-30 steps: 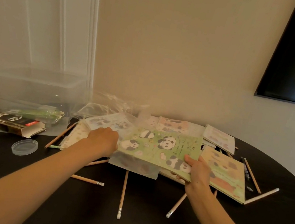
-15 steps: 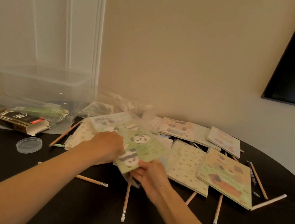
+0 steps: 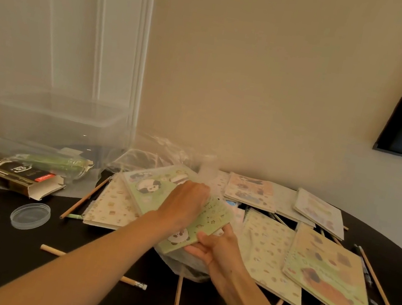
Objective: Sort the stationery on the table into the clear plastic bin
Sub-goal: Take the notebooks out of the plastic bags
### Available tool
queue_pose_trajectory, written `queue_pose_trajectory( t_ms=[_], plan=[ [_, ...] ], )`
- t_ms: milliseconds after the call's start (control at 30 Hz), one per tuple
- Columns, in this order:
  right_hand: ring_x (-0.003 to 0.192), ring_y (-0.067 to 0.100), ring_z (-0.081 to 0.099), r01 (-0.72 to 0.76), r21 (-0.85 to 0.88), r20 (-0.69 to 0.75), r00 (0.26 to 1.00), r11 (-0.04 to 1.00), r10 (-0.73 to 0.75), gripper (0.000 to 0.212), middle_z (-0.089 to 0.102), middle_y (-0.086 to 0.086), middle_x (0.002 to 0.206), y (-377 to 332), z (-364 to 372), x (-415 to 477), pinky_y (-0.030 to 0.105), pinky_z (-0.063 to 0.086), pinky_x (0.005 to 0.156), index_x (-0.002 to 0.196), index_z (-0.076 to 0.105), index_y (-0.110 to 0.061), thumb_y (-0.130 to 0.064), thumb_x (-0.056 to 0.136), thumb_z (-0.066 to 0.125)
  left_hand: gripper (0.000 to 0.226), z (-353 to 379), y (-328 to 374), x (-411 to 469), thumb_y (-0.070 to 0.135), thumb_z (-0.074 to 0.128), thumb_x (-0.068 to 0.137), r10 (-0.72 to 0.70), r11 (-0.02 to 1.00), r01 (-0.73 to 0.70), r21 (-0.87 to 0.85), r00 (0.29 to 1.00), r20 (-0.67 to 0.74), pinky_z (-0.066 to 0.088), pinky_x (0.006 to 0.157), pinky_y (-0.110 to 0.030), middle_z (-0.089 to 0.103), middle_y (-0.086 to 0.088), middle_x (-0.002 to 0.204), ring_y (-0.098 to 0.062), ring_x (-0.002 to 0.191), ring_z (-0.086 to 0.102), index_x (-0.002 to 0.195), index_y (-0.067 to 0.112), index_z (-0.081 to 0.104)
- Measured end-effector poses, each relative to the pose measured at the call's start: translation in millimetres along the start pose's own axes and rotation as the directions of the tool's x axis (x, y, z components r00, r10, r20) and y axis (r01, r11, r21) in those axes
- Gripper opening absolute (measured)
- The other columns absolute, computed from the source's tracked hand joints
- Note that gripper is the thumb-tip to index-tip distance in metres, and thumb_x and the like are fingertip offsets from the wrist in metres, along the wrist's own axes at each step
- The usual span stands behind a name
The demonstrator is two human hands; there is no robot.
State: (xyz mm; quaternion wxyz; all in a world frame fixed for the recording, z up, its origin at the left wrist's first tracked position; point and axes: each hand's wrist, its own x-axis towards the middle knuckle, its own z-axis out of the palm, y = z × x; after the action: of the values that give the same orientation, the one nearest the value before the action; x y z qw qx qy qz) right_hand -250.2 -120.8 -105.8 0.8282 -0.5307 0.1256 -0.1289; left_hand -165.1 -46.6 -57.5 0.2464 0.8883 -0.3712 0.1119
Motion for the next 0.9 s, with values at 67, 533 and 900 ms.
queue_pose_trajectory(
  t_ms=[67, 533, 900],
  plan=[
    [0.078, 0.029, 0.070, 0.016, 0.035, 0.014, 1.000, 0.999, -0.017, 0.051, 0.068, 0.017, 0.102, -1, 9, 8, 0.036, 0.059, 0.061, 0.122, 0.048, -0.018, 0.018, 0.088, 0.040, 0.026, 1, -5, 4, 0.004, 0.037, 0.094, 0.009, 1.000, -0.010, -0.019, 0.999, -0.045, 0.041, 0.068, -0.043, 0.057, -0.013, 0.074, -0.030, 0.071, 0.051, 0.075, 0.004, 0.054],
    [0.069, 0.020, 0.055, 0.030, -0.023, -0.183, 0.983, 0.999, -0.034, 0.010, 0.055, 0.013, 0.084, -6, 66, 66, 0.035, 0.048, 0.059, 0.099, 0.049, -0.010, -0.008, 0.097, 0.039, 0.023, -22, -29, 26, 0.006, 0.045, 0.092, 0.127, 0.991, -0.131, -0.038, 0.987, -0.101, 0.043, 0.069, -0.045, 0.060, -0.019, 0.075, -0.031, 0.069, 0.051, 0.072, 0.002, 0.056],
    [0.064, 0.016, 0.066, -0.057, -0.035, -0.036, 0.998, 0.998, 0.055, 0.025, 0.066, 0.008, 0.071, 17, 67, 63, 0.027, 0.054, 0.056, 0.094, 0.059, -0.002, -0.004, 0.099, 0.034, 0.030, -12, -52, 20, 0.013, 0.050, 0.095, 0.192, 0.960, -0.206, -0.193, 0.978, -0.085, 0.041, 0.069, -0.039, 0.063, -0.023, 0.071, -0.030, 0.065, 0.053, 0.079, -0.009, 0.063]
  ],
)
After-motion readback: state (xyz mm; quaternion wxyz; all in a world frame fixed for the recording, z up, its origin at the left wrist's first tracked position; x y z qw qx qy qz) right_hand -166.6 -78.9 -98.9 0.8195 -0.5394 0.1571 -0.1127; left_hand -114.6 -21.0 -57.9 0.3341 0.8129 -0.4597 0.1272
